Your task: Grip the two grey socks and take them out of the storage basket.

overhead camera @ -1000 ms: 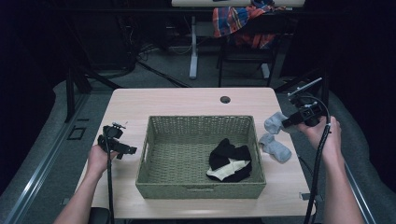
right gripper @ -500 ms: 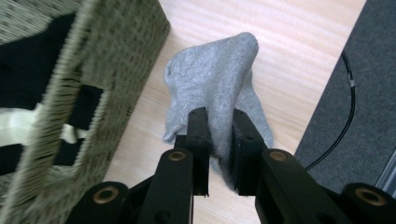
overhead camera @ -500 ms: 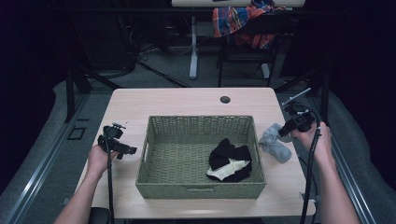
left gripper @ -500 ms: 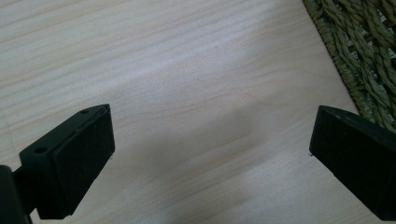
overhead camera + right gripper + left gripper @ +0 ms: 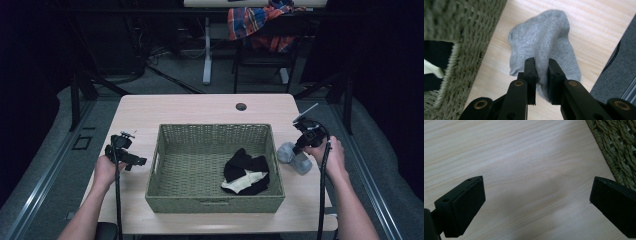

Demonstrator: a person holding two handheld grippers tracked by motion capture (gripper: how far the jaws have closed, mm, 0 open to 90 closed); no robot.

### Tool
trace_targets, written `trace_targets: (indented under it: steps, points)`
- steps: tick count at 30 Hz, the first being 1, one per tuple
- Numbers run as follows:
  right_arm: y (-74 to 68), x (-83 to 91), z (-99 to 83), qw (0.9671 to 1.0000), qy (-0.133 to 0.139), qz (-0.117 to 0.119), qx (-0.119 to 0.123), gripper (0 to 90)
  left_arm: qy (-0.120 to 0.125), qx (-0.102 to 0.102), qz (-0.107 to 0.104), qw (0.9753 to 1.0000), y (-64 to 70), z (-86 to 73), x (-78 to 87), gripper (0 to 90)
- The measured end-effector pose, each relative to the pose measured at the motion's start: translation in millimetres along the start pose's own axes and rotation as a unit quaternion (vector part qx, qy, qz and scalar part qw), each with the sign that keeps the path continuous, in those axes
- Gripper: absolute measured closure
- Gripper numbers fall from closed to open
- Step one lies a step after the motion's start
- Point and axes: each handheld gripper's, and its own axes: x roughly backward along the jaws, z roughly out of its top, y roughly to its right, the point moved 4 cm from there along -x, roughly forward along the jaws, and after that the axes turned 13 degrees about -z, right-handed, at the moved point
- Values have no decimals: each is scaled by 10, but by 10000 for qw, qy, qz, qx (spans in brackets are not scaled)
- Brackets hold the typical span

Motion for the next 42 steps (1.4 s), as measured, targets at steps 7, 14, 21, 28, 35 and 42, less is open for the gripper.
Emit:
trace_targets:
  steps: [7,14,21,28,35,42]
  points:
    - [-2,-185,-17,9996,-261,14,77,799,-1,10,3,10000,-2,0,-4,1]
    - [-2,-316,-50,9990,-436,33,42,782,-24,-3,14,10000,2,1,-11,1]
    - [5,-389,-65,9986,-519,88,57,687,-27,-5,22,10000,2,0,-11,1]
    - [37,-193,-64,9998,-121,71,-162,290,-3,14,18,10000,-4,-1,4,1]
    - [102,135,-227,9982,408,272,-345,81,77,41,48,9999,-10,0,22,1]
    - [42,176,-553,9986,423,193,-233,17,39,-6,34,10000,2,16,18,1]
